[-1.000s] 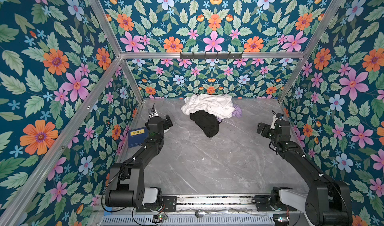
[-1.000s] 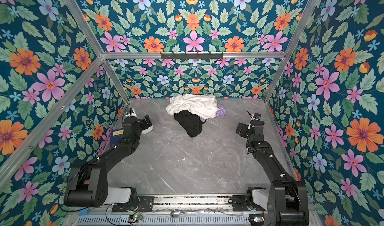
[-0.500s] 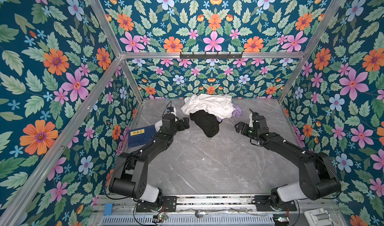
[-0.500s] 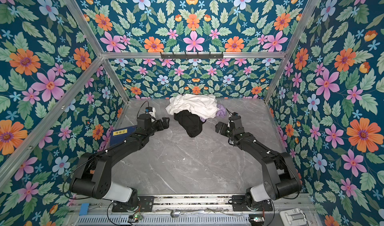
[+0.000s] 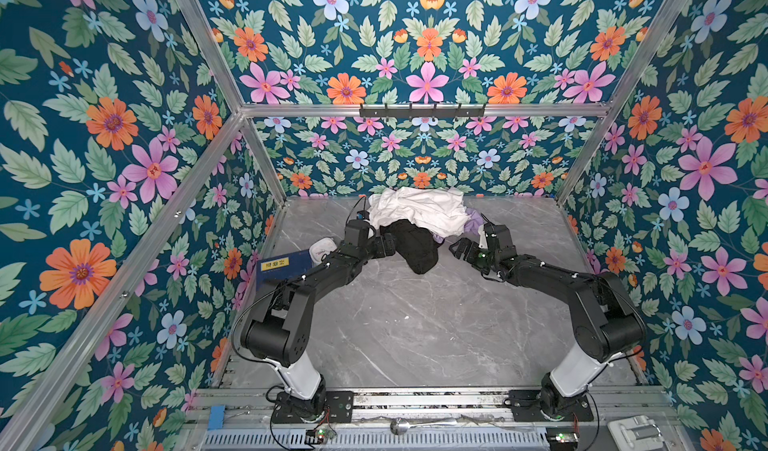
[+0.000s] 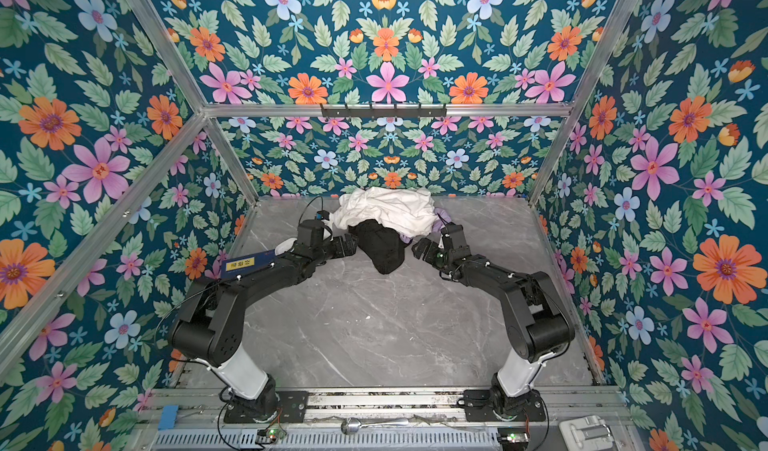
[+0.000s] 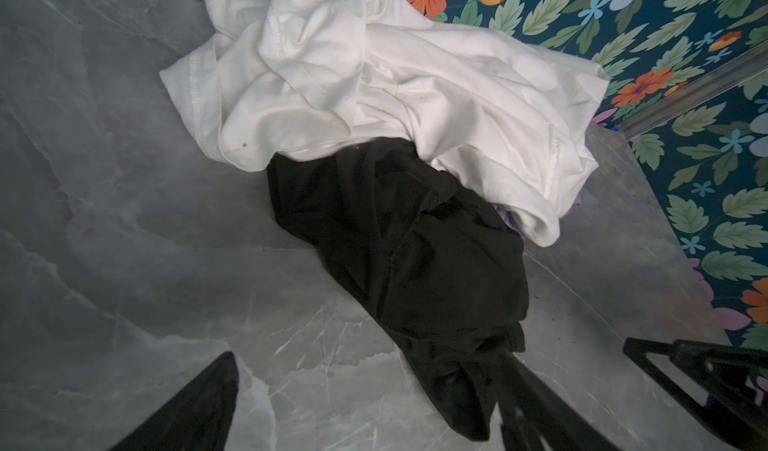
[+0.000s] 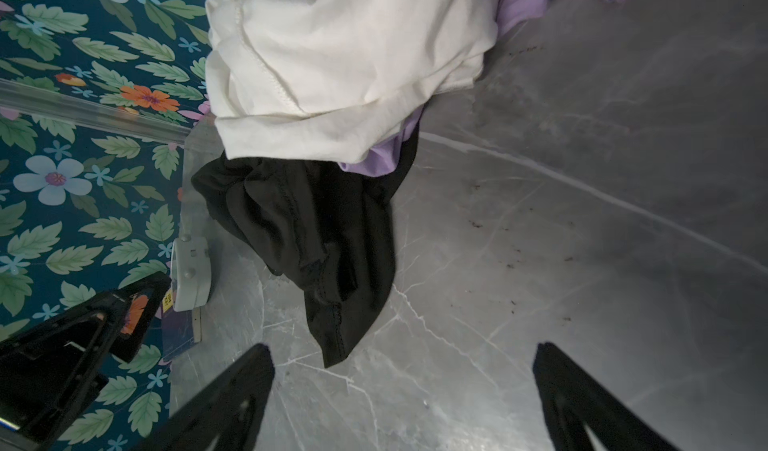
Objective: Pick out a specific cloth from the pile
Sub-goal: 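Reach both grippers toward the black garment under the white shirt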
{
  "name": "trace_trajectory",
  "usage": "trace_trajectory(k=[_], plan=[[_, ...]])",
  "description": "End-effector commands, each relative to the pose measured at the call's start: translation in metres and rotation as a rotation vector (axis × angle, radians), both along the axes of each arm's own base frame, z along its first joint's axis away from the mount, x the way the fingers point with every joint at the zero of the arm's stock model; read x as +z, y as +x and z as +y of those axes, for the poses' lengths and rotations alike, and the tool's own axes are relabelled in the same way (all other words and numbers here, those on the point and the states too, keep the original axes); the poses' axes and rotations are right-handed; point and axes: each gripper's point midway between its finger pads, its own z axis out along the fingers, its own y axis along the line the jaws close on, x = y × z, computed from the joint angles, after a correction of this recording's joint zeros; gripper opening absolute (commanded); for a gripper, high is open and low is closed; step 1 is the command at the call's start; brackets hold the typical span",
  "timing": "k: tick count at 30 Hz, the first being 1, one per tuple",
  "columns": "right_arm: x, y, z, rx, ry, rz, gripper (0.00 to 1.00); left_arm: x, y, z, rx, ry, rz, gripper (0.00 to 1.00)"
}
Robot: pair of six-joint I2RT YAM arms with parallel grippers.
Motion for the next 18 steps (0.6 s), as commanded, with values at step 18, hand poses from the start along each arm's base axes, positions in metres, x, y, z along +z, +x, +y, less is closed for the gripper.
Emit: trace_trajectory(k=[18], plan=[[0.008, 0.047, 0.057, 0.11, 0.161, -0.063, 0.71, -0.021, 0.024, -0.045, -0.076, 0.037, 0.086, 0.75]])
